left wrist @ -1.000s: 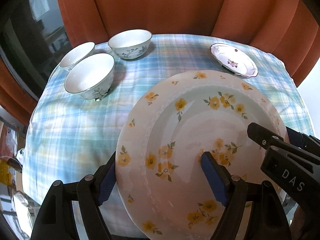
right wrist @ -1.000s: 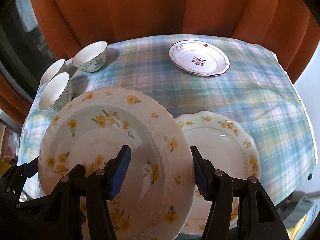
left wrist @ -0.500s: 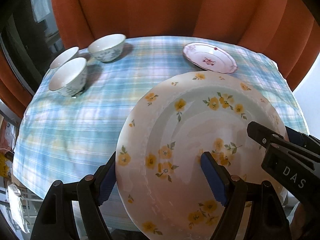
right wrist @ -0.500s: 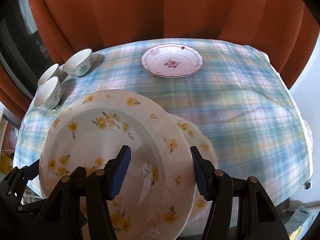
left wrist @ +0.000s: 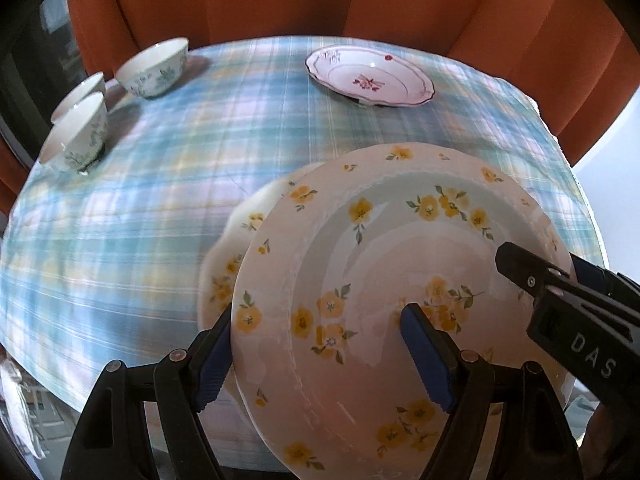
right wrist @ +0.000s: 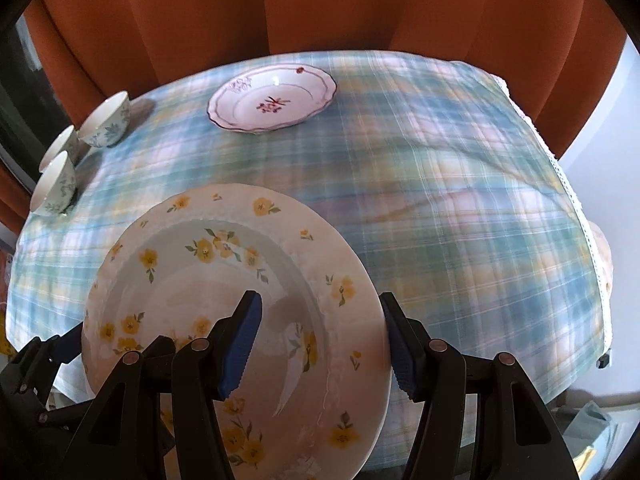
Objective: Organize plates and bowls
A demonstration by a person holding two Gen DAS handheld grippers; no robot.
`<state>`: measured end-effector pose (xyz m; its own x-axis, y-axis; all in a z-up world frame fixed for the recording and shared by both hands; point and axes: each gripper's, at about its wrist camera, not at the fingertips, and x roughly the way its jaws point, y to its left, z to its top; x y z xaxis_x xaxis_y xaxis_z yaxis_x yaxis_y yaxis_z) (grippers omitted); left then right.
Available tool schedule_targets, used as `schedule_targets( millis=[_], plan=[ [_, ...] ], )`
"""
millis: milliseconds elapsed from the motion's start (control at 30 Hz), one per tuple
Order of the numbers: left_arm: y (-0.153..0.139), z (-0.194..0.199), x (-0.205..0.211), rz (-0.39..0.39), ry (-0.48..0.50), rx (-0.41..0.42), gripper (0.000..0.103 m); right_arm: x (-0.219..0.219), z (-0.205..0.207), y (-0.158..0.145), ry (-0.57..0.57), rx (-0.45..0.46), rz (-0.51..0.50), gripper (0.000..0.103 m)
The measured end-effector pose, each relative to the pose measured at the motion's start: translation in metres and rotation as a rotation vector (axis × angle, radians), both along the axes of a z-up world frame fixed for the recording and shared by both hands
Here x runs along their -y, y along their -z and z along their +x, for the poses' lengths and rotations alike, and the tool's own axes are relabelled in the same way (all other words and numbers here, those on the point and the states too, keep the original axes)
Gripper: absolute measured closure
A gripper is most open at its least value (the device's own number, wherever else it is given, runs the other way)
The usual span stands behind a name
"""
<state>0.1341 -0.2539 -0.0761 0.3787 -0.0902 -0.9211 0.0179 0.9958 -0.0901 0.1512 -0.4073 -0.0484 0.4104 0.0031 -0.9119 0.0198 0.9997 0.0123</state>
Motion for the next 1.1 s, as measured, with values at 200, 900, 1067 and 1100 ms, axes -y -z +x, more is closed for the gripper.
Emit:
schedule_targets(
  millis=[200, 900, 1067, 1100],
  plan=[
    [0.012, 0.006, 0.004, -0.024, -0.029, -0.044, 0.023, 0.005, 0.009, 0.013, -0.026, -0.037, -0.028, 0.04],
    [0.034, 0.02, 0.011, 0.085, -0.033, -0.091, 0.012, -0.002, 0.027, 0.039, -0.063, -0.105, 0.0, 0.04],
    [0.029, 0.018, 0.022, 0.192, 0.024, -0.066, 0.012, 0.002, 0.021, 0.037, -0.046, -0.102, 0.056, 0.04],
    [0.029, 0.018, 0.021, 0.191, 0.025, -0.066, 0.013, 0.003, 0.019, 0.035, -0.042, -0.096, 0.061, 0.04]
  ],
)
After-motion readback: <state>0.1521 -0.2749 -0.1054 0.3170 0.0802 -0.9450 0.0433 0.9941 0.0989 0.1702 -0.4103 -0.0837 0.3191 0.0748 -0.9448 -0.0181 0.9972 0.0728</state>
